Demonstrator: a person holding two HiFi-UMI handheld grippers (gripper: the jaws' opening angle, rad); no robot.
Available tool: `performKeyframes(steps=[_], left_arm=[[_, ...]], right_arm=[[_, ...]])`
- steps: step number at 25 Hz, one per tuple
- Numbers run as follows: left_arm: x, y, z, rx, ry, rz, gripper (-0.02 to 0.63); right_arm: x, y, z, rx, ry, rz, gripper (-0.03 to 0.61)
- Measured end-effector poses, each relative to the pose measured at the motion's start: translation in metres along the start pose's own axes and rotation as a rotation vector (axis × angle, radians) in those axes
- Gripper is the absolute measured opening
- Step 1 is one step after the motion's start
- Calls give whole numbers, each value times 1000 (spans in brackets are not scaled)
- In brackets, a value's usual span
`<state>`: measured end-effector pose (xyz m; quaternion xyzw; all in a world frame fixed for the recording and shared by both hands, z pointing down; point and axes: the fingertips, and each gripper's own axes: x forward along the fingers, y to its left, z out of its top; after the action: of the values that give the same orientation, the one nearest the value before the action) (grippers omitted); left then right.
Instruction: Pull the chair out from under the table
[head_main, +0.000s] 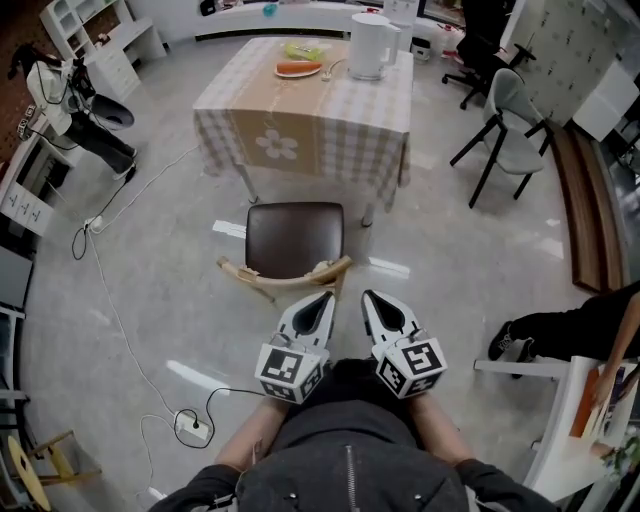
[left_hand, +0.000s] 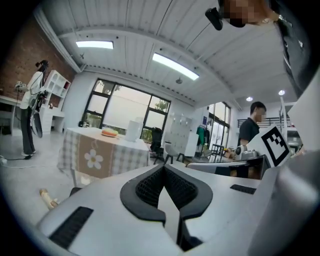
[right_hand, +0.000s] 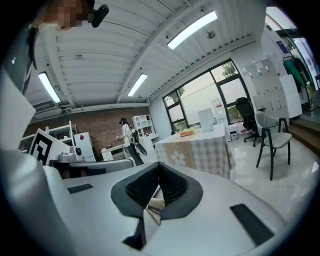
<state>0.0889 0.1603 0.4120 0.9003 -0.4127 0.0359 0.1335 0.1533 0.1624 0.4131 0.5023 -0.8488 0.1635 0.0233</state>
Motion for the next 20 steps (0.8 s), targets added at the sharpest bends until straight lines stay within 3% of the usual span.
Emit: performKeyframes(steps=[10, 20], left_arm=[[-11, -33, -17, 16, 20, 26, 11], [-24, -33, -26, 12, 47, 70, 11]], right_arm=[[-32, 8, -11, -36, 2, 42, 11], [-34, 22, -17, -50, 18, 86, 11]])
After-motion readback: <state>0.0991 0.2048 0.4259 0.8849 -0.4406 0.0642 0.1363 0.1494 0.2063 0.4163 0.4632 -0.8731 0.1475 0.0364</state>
